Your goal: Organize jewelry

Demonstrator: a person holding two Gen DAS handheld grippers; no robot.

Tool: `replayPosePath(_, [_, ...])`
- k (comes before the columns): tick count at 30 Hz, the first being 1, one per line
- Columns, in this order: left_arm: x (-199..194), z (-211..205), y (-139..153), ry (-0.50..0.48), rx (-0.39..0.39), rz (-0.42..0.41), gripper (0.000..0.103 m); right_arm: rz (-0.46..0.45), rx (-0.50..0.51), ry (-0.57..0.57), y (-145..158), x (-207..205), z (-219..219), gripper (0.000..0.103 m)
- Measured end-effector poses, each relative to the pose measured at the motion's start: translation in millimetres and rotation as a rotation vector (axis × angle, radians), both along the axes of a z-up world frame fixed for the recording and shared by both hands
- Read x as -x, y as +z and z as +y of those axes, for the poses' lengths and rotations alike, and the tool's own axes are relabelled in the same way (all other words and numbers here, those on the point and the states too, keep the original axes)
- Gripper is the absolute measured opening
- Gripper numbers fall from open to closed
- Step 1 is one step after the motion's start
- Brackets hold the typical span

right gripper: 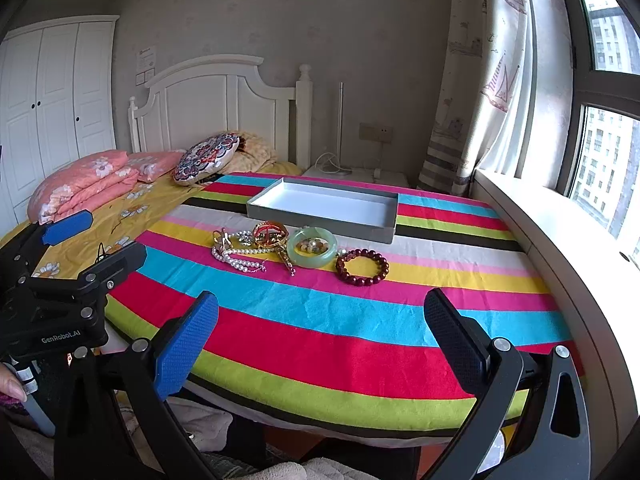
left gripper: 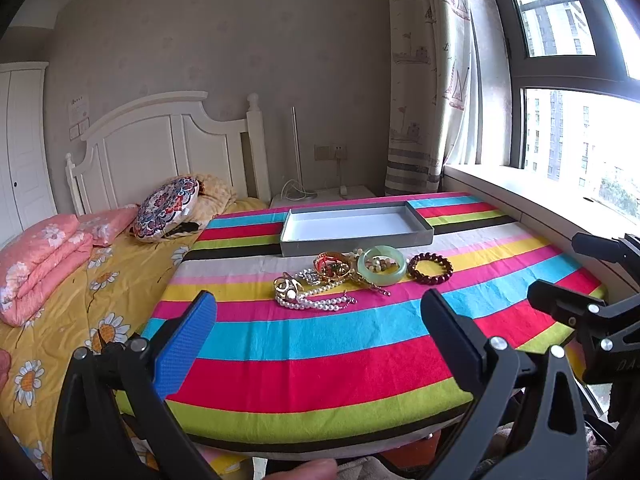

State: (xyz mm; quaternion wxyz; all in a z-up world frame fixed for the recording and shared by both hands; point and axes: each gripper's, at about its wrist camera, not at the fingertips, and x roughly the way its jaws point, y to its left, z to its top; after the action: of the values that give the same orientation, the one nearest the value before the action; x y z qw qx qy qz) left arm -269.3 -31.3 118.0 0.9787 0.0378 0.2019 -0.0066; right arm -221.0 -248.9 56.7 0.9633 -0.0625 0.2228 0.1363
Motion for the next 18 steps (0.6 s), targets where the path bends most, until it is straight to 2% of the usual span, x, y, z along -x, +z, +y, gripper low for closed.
replayPosePath(18, [-2.3, 3.7, -0.5, 0.001, 0.008, 0.011, 0.101, 0.005, -0.001, -0.001, -0.5, -0.5, -1.2, 0.099])
